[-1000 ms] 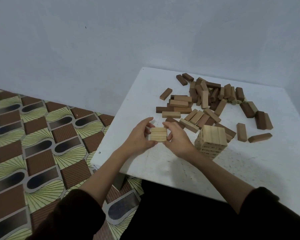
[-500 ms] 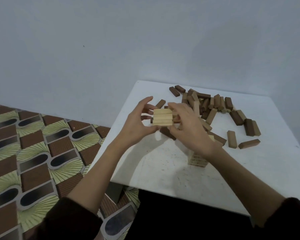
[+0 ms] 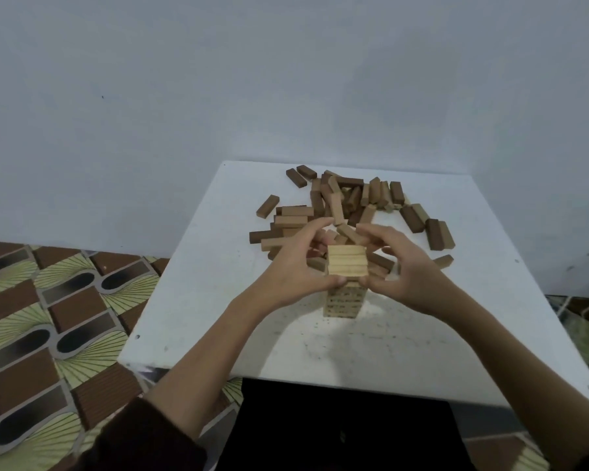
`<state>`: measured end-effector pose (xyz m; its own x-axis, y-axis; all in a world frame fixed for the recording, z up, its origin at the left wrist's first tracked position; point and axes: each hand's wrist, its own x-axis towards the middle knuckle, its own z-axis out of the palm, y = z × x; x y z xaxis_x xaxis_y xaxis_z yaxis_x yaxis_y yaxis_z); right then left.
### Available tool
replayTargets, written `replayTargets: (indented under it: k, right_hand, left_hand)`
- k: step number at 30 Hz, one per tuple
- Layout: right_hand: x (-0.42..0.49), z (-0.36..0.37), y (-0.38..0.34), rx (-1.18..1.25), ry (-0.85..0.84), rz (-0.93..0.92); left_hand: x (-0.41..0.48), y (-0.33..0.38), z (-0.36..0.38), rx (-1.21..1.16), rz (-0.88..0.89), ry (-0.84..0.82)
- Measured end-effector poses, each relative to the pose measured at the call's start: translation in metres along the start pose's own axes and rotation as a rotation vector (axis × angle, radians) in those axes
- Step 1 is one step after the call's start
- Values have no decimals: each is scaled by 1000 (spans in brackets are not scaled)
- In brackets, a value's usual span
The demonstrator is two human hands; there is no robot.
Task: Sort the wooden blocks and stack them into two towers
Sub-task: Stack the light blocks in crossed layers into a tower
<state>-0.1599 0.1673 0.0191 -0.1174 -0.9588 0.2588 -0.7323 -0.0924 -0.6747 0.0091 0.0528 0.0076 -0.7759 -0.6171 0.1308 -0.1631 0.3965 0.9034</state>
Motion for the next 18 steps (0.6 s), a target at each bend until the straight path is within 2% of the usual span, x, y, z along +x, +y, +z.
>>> replayTargets:
  k: [18]
  right_hand:
    - [-2, 7, 10, 134, -113, 111]
  left_hand:
    - [-3, -2, 3, 110, -10, -73]
